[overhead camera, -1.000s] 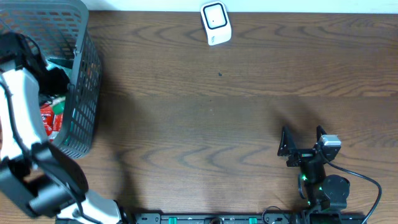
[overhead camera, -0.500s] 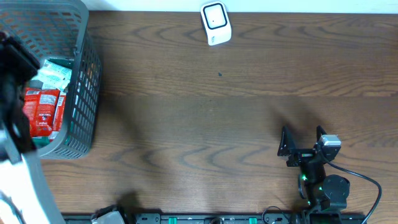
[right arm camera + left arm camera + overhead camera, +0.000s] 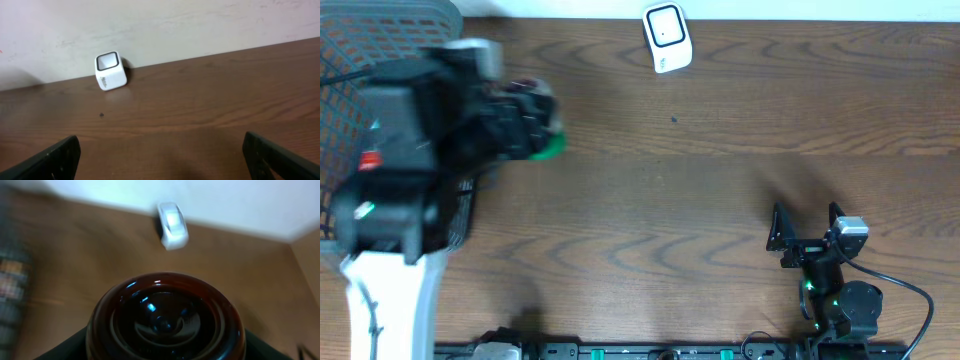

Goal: Scan the item barcode
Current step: 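Lift the jar out and set it on the table center, then move the right gripper toward the jar beside the left gripper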

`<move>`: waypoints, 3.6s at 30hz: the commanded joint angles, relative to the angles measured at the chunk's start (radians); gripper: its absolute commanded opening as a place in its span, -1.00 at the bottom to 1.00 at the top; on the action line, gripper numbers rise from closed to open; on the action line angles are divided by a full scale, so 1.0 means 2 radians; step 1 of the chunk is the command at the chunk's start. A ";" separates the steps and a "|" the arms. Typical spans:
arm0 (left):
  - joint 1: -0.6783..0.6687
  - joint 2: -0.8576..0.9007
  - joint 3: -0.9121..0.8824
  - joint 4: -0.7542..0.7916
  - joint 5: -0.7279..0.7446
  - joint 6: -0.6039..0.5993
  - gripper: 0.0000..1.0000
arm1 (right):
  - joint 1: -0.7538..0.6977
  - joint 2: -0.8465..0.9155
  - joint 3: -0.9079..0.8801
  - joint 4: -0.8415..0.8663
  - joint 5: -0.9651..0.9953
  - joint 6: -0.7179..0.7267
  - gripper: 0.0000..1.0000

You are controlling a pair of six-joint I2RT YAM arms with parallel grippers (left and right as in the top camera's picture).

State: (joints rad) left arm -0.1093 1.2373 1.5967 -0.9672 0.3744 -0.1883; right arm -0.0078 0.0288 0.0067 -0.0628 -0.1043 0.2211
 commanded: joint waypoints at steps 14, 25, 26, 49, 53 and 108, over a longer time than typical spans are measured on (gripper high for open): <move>-0.253 0.282 -0.031 0.041 -0.041 -0.062 -0.03 | 0.005 -0.001 -0.001 -0.002 0.001 0.005 0.99; -0.306 0.419 -0.031 0.120 -0.052 -0.070 0.00 | 0.005 -0.001 -0.001 -0.002 0.001 0.005 0.99; -0.306 0.424 -0.031 0.123 -0.051 -0.070 0.15 | 0.005 -0.001 -0.001 -0.002 0.001 0.005 0.99; -0.304 0.386 -0.023 0.114 -0.100 -0.069 0.81 | 0.005 -0.001 -0.001 -0.002 0.001 0.005 0.99; -0.304 0.383 -0.023 0.109 -0.105 -0.056 0.61 | 0.005 -0.001 -0.001 -0.002 0.001 0.005 0.99; -0.333 0.243 -0.144 0.130 -0.012 -0.075 -0.85 | 0.005 0.082 0.017 0.001 -0.064 0.106 0.99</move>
State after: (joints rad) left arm -0.7601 1.7092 1.3262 -0.7307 0.3420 -0.3153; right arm -0.0078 0.1562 0.0078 -0.0540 -0.2066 0.4026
